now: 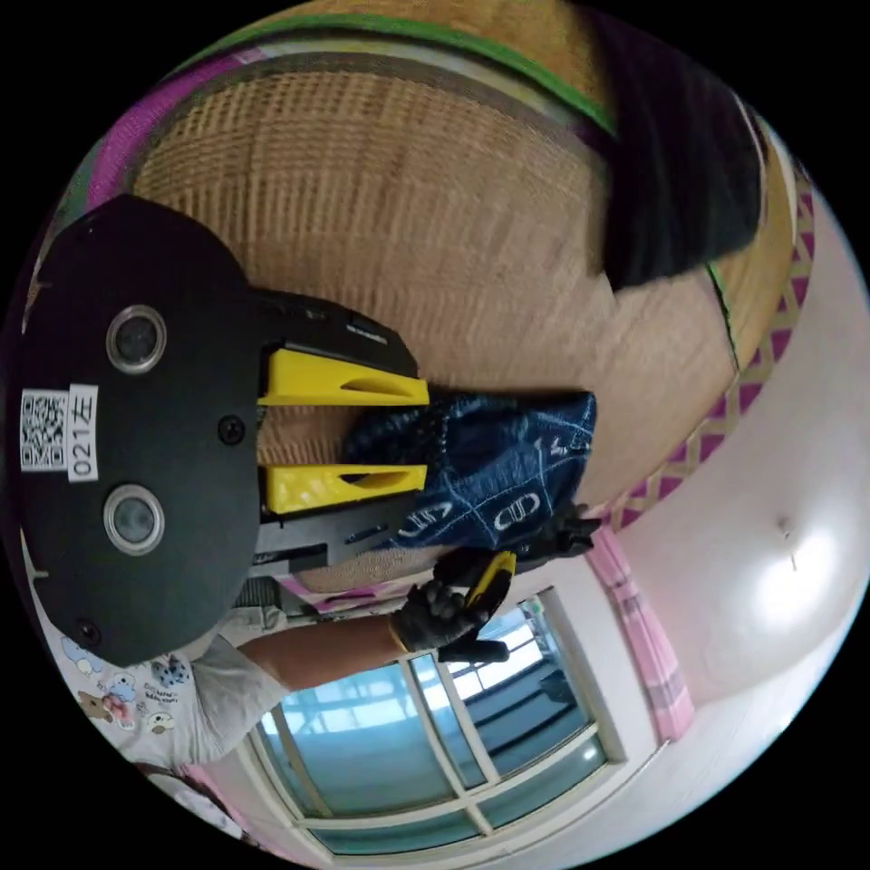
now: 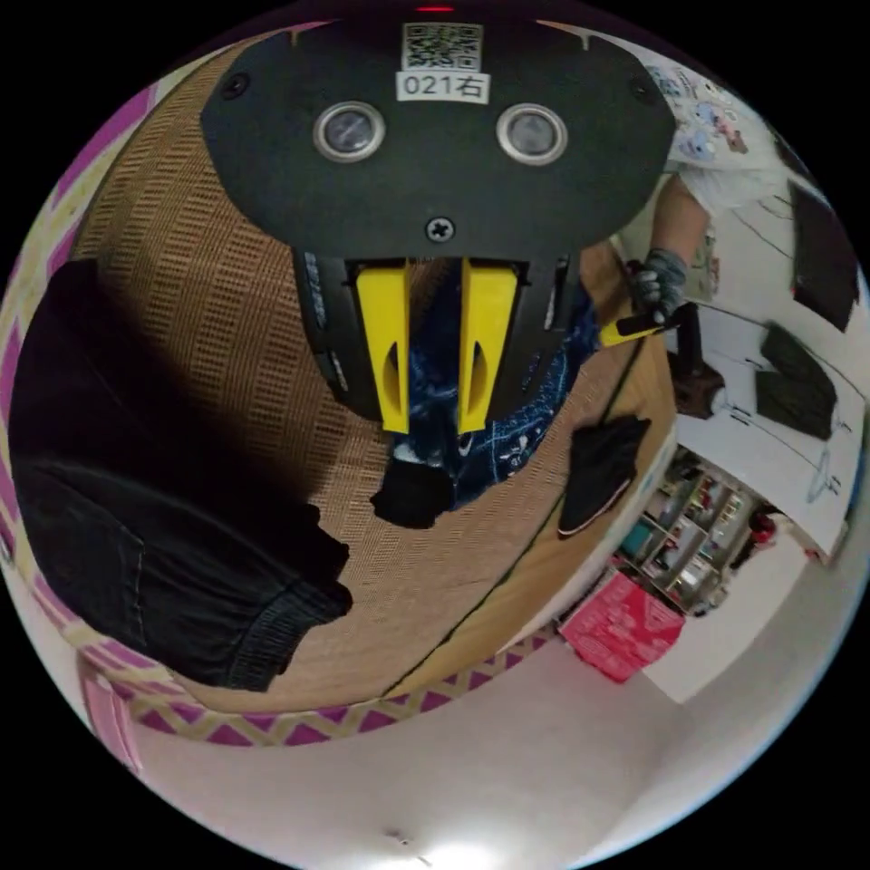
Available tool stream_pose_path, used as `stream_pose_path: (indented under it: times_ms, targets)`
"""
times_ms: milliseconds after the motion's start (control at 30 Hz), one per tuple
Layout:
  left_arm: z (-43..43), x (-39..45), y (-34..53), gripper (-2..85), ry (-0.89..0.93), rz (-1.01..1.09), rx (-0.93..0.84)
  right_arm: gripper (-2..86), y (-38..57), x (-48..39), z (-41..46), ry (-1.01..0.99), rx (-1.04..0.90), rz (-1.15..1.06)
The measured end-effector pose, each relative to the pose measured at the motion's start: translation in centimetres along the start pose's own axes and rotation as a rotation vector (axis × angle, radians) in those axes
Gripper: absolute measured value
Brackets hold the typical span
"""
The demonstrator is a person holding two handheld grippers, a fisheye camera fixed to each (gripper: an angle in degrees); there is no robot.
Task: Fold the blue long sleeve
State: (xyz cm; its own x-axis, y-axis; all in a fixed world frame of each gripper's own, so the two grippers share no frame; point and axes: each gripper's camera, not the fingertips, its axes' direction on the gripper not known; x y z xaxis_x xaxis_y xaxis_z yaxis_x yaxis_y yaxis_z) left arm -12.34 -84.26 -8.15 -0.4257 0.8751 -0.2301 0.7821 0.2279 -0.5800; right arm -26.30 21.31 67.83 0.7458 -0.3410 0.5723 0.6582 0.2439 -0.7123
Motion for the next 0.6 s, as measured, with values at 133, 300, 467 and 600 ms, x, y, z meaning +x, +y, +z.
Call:
stream_pose_path:
  times_ms: [133,300,467,600]
  targets:
    - [-5.3,-2.3,3.5,7.1,0.008,-0.015,0.160,9.2,2.6,-7.3,1.4,0.009,-0.029,-0.291]
    - [-7.9,-2.2,5.5,5.4,0.012,0.016,0.221,10.9,9.8,-20.1,6.3,-0.030,-0.136,-0.681]
    - [-7.8,-2.2,6.5,4.4,0.034,0.027,0.201,6.4,10.4,-23.7,11.8,0.078,-0.175,-0.649]
    - [-7.9,-2.5,6.9,3.9,0.042,0.031,0.179,1.7,9.9,-22.0,11.6,0.057,-0.142,-0.522]
